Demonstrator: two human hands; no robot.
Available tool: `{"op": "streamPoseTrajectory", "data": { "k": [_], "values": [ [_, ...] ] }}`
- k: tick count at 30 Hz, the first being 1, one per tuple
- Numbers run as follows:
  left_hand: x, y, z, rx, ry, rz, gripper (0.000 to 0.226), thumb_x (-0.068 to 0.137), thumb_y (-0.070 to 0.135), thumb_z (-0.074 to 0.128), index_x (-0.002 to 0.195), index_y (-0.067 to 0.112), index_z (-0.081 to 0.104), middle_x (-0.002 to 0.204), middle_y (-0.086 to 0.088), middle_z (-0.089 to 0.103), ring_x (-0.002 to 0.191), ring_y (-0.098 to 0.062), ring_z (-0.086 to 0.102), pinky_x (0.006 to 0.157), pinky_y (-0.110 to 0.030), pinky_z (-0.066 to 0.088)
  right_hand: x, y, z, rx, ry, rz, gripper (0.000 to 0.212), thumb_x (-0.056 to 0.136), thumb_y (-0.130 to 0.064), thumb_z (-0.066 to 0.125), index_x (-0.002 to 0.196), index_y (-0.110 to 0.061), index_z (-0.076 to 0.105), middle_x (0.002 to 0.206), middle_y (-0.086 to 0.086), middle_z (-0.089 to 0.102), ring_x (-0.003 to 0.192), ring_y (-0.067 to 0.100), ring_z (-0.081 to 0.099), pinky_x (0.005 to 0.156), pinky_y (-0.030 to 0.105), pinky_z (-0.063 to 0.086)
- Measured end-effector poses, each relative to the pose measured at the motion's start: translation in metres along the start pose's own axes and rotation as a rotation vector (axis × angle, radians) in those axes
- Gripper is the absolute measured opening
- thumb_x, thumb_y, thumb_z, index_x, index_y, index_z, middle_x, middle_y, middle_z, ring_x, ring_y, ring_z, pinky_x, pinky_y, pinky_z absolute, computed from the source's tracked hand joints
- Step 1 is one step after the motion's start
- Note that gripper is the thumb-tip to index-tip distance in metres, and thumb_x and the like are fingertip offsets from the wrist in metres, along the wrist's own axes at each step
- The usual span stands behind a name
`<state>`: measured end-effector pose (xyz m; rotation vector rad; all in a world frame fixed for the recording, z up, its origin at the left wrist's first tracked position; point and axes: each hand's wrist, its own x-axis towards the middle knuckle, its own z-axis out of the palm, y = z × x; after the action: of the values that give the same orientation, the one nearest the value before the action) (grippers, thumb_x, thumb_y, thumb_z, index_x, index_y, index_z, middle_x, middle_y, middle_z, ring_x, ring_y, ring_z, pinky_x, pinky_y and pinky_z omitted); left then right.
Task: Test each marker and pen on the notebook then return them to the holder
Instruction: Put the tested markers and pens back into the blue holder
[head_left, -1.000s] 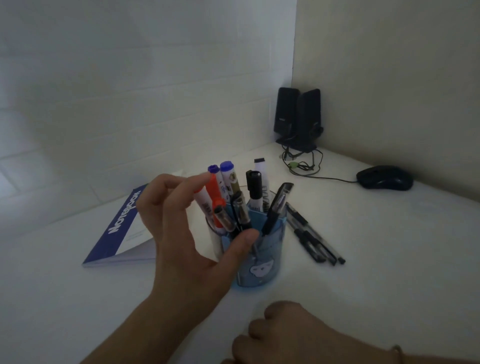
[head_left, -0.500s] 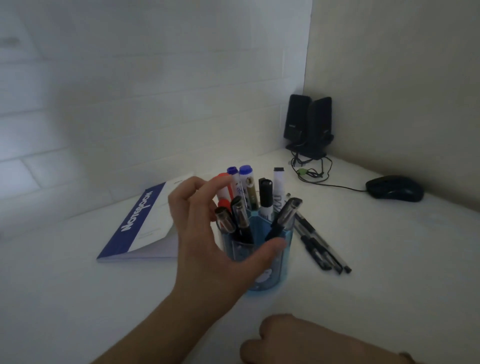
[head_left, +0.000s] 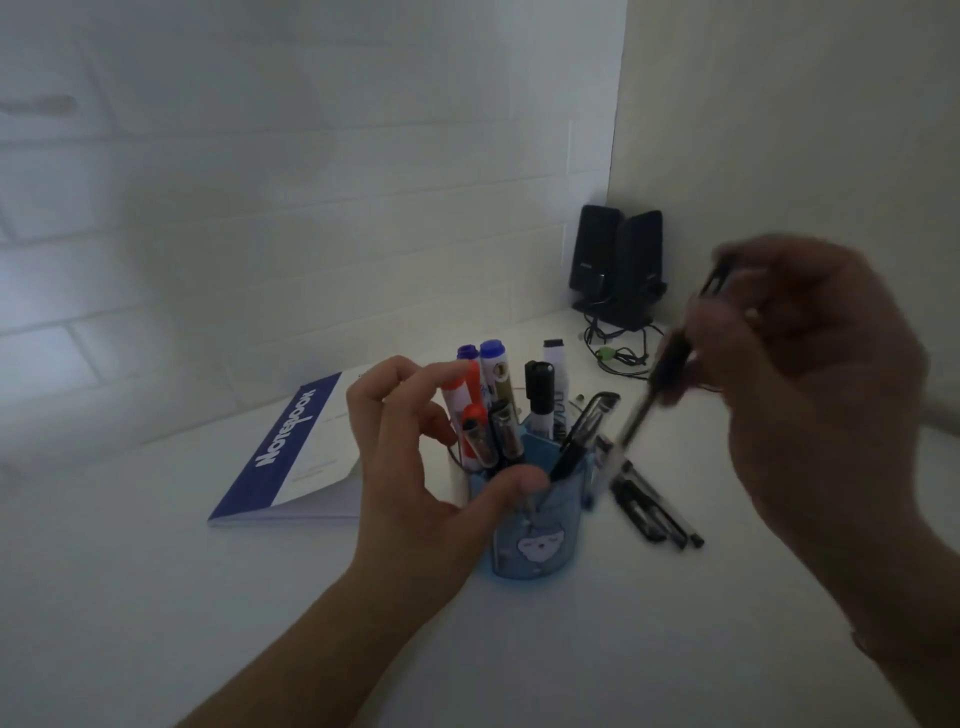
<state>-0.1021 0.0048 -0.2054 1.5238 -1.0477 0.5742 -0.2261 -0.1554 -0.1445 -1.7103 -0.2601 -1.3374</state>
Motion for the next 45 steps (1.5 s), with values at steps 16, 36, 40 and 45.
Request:
{"op": "streamPoseTrajectory", "data": {
  "k": [16, 36, 40, 45],
  "values": [
    [-0.003, -0.003, 0.004, 0.054, -0.008, 0.090, 0.056, 0.074, 0.039, 0.071, 0.122, 0.021, 0.047, 0.120, 0.006, 0.032, 0.115, -0.012, 0.036, 0.089, -0.025, 0.042, 0.005, 0.012, 0.008, -0.432, -0.259, 0.094, 0.014, 0.081, -0.050, 0.054, 0.084, -0.037, 0.059, 0.086, -0.012, 0.065, 0.082, 0.005, 0.060, 0.071, 0.025, 0.051],
    [0.008, 0.017, 0.014, 0.602, -0.191, 0.485, 0.050, 0.088, 0.053, 0.047, 0.132, 0.029, 0.043, 0.140, 0.004, 0.041, 0.130, -0.027, 0.037, 0.102, -0.061, 0.024, -0.021, 0.100, -0.026, -1.086, -0.785, 0.532, 0.062, 0.090, -0.011, 0.045, 0.139, -0.040, 0.020, 0.119, 0.004, 0.054, 0.098, 0.023, 0.056, 0.084, 0.037, 0.049],
    [0.013, 0.020, 0.012, 0.464, -0.146, 0.471, 0.044, 0.086, 0.043, 0.059, 0.124, 0.022, 0.048, 0.122, 0.001, 0.048, 0.113, -0.024, 0.049, 0.096, -0.049, 0.037, 0.010, 0.050, -0.021, -0.696, -0.206, 0.318, 0.061, 0.090, -0.010, 0.051, 0.139, -0.036, 0.025, 0.092, -0.005, 0.057, 0.071, 0.015, 0.062, 0.065, 0.026, 0.049],
    [0.018, 0.018, 0.005, 0.279, -0.069, 0.363, 0.024, 0.080, 0.020, 0.070, 0.096, 0.009, 0.056, 0.104, -0.005, 0.057, 0.097, -0.021, 0.056, 0.084, -0.035, 0.050, 0.003, -0.015, 0.010, 0.023, 0.078, 0.020, 0.061, 0.084, 0.018, 0.047, 0.127, -0.020, 0.026, 0.080, 0.014, 0.052, 0.050, 0.025, 0.057, 0.048, 0.032, 0.052]
  ]
}}
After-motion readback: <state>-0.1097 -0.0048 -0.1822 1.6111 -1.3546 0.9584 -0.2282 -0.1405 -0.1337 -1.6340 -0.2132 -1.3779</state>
